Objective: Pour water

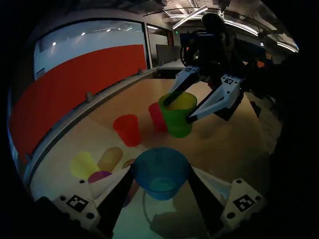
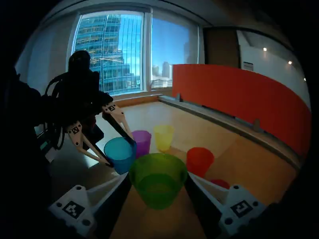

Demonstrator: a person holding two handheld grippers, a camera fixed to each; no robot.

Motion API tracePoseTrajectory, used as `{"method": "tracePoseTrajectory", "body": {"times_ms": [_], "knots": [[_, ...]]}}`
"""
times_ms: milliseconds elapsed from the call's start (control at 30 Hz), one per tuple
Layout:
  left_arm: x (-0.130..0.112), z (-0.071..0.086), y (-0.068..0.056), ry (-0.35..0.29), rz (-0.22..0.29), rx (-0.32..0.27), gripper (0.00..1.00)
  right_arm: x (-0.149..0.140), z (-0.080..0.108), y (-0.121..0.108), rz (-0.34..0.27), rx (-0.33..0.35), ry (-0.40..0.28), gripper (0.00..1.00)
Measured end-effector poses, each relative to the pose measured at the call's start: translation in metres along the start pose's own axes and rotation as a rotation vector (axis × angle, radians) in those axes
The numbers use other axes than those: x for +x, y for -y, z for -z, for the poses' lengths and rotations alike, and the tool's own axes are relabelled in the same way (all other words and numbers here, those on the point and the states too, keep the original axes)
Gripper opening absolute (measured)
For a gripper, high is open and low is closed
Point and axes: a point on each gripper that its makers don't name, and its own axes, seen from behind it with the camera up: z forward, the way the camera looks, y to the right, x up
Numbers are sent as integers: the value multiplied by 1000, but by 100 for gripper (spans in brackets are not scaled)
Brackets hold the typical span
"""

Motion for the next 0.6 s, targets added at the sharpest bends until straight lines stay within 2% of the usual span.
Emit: {"method": "tracePoseTrajectory", "body": {"times_ms": [600], "knots": [[-14,-17,-7,31,6,-29,91,-20,-10,-1,-17,6,37,91]]}}
